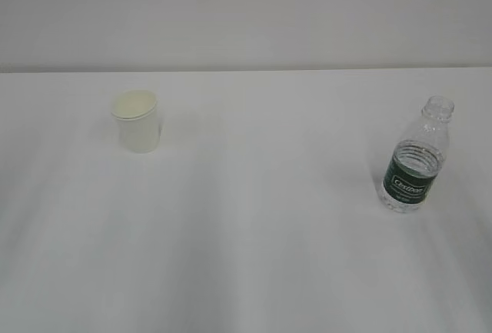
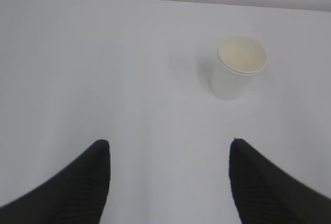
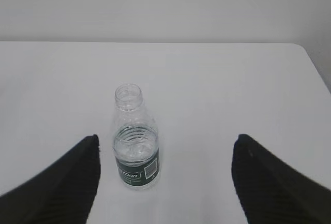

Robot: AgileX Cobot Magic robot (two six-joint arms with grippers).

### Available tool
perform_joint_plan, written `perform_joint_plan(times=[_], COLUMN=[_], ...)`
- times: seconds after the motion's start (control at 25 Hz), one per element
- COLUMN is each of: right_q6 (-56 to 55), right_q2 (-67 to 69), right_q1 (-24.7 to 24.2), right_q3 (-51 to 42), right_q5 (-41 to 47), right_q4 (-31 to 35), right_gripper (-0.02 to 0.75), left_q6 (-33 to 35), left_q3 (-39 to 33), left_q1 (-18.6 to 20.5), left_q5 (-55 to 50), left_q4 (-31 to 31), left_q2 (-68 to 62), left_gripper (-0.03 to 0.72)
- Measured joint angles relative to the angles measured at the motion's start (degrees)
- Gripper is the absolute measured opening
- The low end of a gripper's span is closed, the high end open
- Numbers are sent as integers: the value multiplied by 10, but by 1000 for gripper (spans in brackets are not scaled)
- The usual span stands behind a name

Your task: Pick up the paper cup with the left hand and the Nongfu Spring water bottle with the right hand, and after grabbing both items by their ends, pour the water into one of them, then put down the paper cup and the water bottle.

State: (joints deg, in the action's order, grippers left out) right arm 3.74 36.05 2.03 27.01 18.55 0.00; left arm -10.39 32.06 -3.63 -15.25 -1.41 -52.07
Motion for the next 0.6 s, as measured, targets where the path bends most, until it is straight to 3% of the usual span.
perform_joint_plan(times=[0.4,0.6], right_q6=[1,1], right_q2=[20,86], right_q1=[0,0], right_q3=[-89,-94], right_q5=[-180,-222], right_q4=[0,0], right_gripper=[592,591], left_q6=[0,0], left_q3=[-70,-136], left_q1=[-1,-41], left_q5=[201,333], left_q4=[-6,-6], left_q2=[-50,-61], left_gripper=[483,477])
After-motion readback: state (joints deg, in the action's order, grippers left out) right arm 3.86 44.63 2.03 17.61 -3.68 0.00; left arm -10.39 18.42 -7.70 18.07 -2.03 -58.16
